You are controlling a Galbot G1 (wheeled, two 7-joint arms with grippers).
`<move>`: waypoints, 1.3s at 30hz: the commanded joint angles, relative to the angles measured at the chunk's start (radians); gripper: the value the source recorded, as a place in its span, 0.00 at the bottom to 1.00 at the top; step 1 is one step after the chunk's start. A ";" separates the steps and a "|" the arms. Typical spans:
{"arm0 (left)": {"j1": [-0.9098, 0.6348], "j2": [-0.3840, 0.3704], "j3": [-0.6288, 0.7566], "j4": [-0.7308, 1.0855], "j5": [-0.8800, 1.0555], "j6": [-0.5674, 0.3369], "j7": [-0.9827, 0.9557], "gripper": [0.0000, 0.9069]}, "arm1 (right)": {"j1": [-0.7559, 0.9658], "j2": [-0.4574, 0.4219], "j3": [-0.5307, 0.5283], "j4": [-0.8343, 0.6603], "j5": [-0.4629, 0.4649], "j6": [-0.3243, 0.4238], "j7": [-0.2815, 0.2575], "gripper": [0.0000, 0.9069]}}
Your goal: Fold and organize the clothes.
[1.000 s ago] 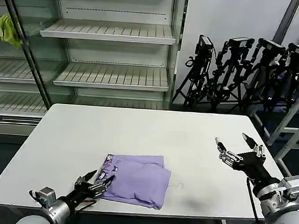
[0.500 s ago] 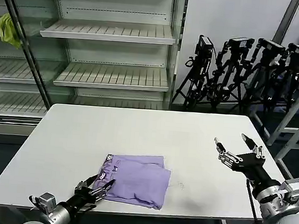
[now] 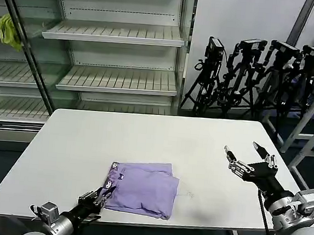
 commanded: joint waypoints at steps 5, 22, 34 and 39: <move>0.003 0.009 -0.015 -0.009 -0.012 0.000 -0.001 0.20 | -0.003 0.007 -0.003 -0.001 -0.001 0.001 -0.001 1.00; 0.033 0.132 -0.370 0.063 -0.143 0.012 -0.020 0.16 | 0.044 0.018 -0.051 -0.025 -0.010 0.020 -0.010 1.00; 0.057 0.347 -0.609 0.117 -0.211 0.019 -0.019 0.16 | 0.061 0.016 -0.056 -0.038 -0.006 0.035 -0.019 1.00; 0.038 0.422 -0.695 0.086 -0.209 0.031 -0.014 0.14 | 0.058 0.018 -0.048 -0.043 -0.004 0.040 -0.021 1.00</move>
